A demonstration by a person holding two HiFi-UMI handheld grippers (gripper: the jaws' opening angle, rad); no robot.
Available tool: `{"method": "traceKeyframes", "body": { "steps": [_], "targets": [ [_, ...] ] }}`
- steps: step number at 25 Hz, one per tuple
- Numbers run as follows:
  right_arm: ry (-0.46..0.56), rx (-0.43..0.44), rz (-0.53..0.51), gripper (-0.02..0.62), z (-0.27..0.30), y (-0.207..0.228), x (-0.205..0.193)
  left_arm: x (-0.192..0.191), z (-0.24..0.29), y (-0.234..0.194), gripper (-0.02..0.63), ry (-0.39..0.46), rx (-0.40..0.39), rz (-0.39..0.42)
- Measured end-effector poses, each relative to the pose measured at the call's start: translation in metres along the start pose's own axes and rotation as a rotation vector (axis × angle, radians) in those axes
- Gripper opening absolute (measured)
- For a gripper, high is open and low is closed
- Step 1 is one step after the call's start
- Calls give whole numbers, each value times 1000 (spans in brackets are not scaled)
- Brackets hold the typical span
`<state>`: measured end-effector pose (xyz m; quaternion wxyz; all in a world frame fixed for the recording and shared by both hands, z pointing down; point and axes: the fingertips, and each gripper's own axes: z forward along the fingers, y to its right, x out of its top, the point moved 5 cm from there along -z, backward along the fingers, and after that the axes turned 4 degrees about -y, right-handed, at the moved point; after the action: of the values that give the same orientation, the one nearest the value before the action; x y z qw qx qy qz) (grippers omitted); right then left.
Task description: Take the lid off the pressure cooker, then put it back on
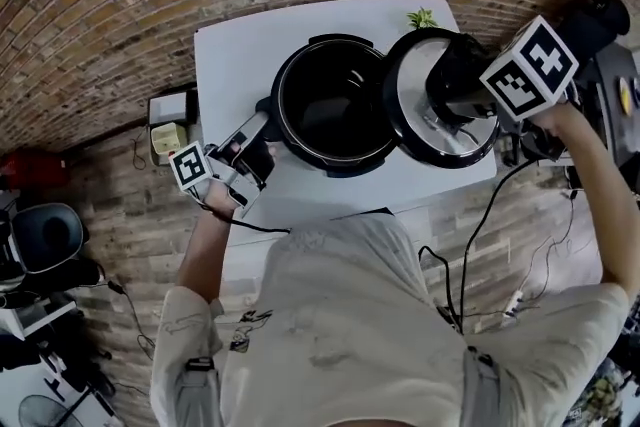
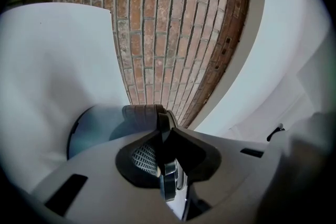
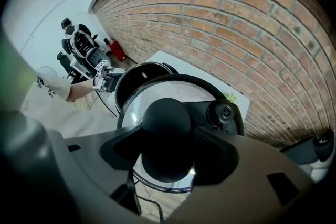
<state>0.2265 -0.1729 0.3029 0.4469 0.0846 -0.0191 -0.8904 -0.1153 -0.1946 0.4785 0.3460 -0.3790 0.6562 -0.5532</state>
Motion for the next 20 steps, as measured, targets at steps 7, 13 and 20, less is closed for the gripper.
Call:
{"method": "traceKeyframes", "body": {
  "steps": [7,13,20],
  "targets": [
    [6,-30,144,293,-3,27,-60,-1,-1,-1,72,6,4,-2],
    [4,-6,207,293,12,28,-92,-1,0,-2,71,18,7,-9],
    [-30,11,216,293,35,20,-115,-1,-2,-2,71,33,11,-4]
  ]
}}
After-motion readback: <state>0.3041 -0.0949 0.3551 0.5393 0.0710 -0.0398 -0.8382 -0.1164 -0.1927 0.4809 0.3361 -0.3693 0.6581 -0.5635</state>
